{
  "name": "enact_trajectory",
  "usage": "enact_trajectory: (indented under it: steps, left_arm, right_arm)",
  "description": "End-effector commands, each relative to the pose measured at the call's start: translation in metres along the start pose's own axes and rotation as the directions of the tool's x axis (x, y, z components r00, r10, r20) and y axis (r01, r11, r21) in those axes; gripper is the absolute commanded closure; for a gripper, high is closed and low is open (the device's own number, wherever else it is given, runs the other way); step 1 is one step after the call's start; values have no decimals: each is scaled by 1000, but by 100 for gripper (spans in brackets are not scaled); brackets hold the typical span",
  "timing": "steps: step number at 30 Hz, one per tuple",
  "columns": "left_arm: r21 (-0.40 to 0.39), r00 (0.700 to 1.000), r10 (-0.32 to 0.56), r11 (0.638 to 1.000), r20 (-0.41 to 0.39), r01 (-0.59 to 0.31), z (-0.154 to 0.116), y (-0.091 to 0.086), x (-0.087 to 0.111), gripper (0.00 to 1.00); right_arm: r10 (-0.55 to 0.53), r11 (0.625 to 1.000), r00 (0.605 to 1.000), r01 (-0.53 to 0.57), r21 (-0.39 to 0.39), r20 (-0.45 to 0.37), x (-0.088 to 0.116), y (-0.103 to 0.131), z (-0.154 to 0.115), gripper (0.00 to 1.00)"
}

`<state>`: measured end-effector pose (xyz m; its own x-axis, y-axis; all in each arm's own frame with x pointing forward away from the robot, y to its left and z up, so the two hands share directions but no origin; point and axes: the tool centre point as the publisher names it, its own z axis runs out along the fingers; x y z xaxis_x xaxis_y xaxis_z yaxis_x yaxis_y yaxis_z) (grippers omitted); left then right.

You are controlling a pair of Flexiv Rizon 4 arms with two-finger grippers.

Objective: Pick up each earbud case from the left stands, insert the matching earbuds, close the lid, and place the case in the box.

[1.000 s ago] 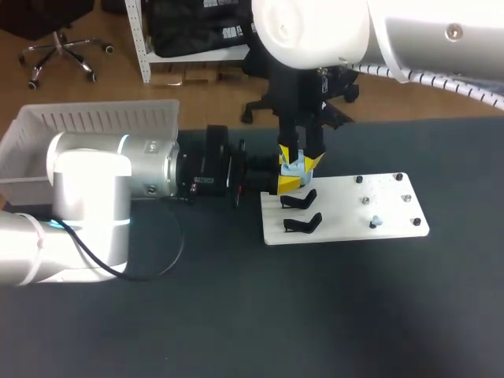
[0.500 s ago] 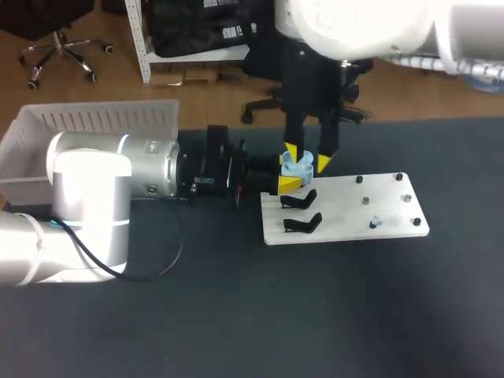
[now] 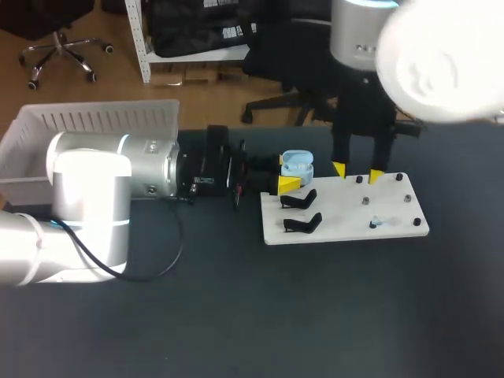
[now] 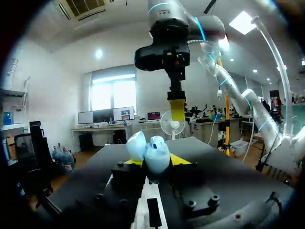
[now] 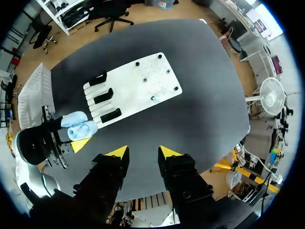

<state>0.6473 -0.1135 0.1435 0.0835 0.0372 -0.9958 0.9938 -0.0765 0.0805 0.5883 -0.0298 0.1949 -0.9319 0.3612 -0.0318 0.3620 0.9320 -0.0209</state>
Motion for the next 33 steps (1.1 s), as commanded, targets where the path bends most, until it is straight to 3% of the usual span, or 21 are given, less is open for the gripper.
enact_trajectory:
  steps: [1,17,33]
  left_arm:
    - [-2,1000,0,1000,-1,0,0,0,0,100]
    - [-2,1000,0,1000,-1,0,0,0,0,100]
    - [-2,1000,0,1000,-1,0,0,0,0,100]
  right_arm:
    - [1,981,999,9,-192,52,1,-21,18,60]
    - [-50,965,998,60,-253,48,-19,-24,71,63]
    - [-95,982,993,105,-155,73,-59,-35,137,61]
